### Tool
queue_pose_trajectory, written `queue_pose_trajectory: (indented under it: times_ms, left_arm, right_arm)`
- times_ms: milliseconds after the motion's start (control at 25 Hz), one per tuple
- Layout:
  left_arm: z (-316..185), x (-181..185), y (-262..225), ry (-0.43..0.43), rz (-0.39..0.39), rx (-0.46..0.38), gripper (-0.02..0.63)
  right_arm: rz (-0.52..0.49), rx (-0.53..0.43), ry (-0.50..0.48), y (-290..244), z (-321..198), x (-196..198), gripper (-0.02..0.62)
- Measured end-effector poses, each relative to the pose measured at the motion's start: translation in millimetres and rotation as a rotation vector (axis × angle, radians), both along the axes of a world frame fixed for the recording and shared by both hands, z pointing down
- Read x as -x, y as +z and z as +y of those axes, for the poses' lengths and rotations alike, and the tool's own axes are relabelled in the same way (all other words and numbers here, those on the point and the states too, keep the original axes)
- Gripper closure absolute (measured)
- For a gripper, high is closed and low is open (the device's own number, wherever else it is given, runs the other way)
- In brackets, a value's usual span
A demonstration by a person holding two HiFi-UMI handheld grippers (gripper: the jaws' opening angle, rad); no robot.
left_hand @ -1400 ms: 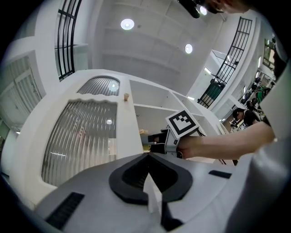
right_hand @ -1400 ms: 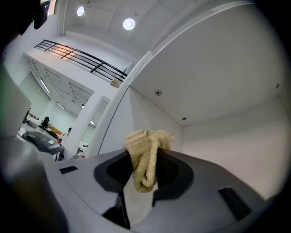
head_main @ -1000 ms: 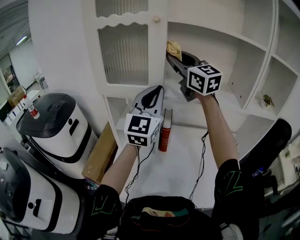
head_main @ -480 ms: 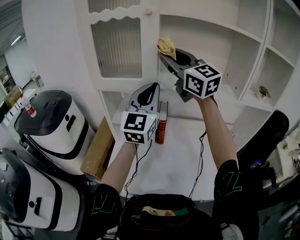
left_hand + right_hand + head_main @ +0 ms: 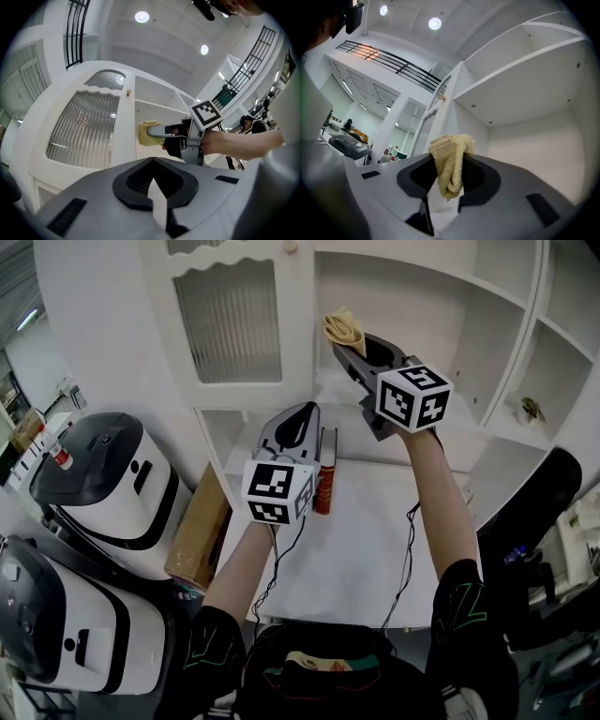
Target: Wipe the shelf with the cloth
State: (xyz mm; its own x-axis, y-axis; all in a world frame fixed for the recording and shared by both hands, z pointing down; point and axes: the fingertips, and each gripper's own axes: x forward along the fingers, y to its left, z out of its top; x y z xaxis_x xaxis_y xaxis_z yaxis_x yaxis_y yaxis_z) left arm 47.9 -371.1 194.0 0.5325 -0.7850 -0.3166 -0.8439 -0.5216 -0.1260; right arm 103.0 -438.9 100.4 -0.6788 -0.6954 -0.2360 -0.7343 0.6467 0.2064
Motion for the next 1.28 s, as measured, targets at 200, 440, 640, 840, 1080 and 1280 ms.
queue_pose_trajectory:
  times_ms: [200,440,640,840,1080,1280]
  left_arm:
    - [-8,10,7,0.004,-0.002,0.013,0.607]
    - [-17,17,17,0.033,0.002,0.032,0.607]
    - [-26,26,30,0.053,0.011,0.066,0.607]
    - [-28,30,36,0.072,0.011,0.076,0.607]
    - [-30,28,41,0.087,0.006,0.090,0.607]
    - [-29,20,42,0.106,-0.007,0.094,0.607]
  right_arm:
    - [0.000,0.074,0.073,12,-23,-10,0.468]
    - [0.049,0.192,0.164,31,-61,-12,0.468]
    - [0.135,0.289,0.226,51,-92,-2,0.468]
    - [0.188,0.332,0.231,62,-102,11,0.468]
    - [0.223,0.330,0.193,68,-89,21,0.468]
    - [0.221,0.332,0.139,71,-69,25,0.468]
